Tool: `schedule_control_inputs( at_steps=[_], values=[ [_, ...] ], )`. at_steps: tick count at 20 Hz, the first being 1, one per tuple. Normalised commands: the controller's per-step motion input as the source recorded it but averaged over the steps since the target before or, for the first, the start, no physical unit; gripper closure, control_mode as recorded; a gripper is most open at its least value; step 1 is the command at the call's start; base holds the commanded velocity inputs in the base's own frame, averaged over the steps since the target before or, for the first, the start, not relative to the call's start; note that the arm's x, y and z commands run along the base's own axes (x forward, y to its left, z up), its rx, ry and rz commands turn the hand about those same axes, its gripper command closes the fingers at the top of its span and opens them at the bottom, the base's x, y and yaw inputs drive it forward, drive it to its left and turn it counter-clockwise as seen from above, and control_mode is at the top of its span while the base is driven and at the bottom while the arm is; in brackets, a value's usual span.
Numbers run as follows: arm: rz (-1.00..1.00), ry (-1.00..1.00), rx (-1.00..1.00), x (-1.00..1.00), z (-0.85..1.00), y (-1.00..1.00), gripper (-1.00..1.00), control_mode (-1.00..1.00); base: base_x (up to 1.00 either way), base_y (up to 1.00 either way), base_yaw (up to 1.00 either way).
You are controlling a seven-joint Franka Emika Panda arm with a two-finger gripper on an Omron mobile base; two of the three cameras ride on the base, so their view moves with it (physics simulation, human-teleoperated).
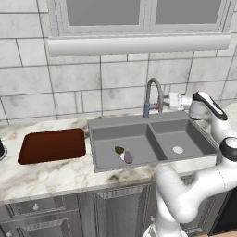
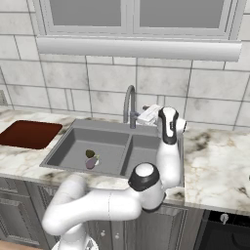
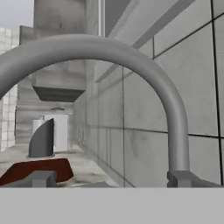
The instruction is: Pick up all produce items and place them in the sink. Turn on the sink faucet to wash them. Then turn the sink off and put them in the tray.
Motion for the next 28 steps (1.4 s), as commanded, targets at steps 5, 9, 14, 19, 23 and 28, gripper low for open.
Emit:
schedule_control_inputs(
  at_steps=[5,9,14,19,23,28],
  values=[
    [0.08,-0.01,0.00,0.30,-0.29,-0.01,-1.00,-1.00,0.00,0.00,0.00],
    [0.06,-0.02,0.00,0.33,-0.24,-0.05,-1.00,-1.00,0.00,0.00,0.00],
    [0.03,-0.03,0.00,0.26,-0.11,-0.16,-1.00,-1.00,0.00,0.00,0.00],
    [0.01,-0.03,0.00,0.15,-0.03,-0.30,-1.00,-1.00,0.00,0.00,0.00],
    [0.00,-0.01,0.00,0.22,-0.04,-0.18,-1.00,-1.00,0.00,0.00,0.00],
    [0.00,0.00,0.00,0.29,-0.11,-0.03,-1.00,-1.00,0.00,0.00,0.00]
  ],
)
